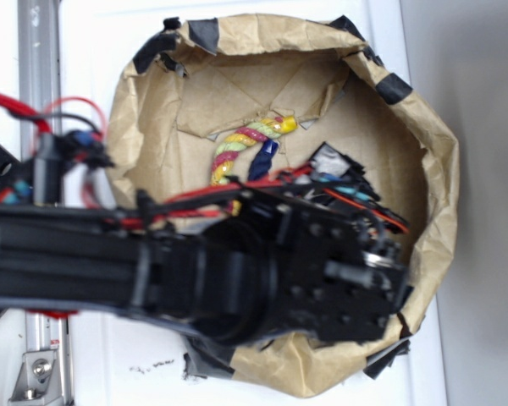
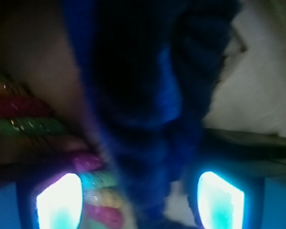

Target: Grab the blue rope.

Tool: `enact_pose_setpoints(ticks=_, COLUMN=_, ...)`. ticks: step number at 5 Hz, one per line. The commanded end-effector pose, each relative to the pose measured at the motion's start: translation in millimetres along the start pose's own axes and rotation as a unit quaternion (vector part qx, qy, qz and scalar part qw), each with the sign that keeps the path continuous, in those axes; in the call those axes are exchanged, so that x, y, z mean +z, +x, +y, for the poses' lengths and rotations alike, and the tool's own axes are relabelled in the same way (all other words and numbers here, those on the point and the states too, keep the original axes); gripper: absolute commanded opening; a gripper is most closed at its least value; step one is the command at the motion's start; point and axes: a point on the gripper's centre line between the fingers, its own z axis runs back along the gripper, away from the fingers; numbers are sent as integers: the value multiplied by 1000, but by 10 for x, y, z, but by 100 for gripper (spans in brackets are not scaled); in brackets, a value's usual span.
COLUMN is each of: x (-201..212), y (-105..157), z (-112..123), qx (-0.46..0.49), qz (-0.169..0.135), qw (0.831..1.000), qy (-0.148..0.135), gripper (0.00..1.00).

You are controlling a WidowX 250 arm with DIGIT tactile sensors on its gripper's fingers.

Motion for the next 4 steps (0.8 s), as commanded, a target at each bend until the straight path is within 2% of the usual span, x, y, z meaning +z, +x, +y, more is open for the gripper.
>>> enact_pose_setpoints(ticks=1, x=114, y=-16, z=295, qx=65, qz=-58, qw=996, qy=-34, gripper=100)
enact_pose_setpoints(ticks=2, x=-114, y=51, z=199, qx=34, qz=0, qw=999, qy=-15, gripper=100)
enact_pose_setpoints(ticks=3, x=-191, y=94, z=113, qx=17, qz=19, qw=999, qy=-18, gripper=100)
enact_pose_setpoints(ticks=4, x=-248, y=115, z=-123, qx=-63, qz=52, qw=997, qy=-14, gripper=100)
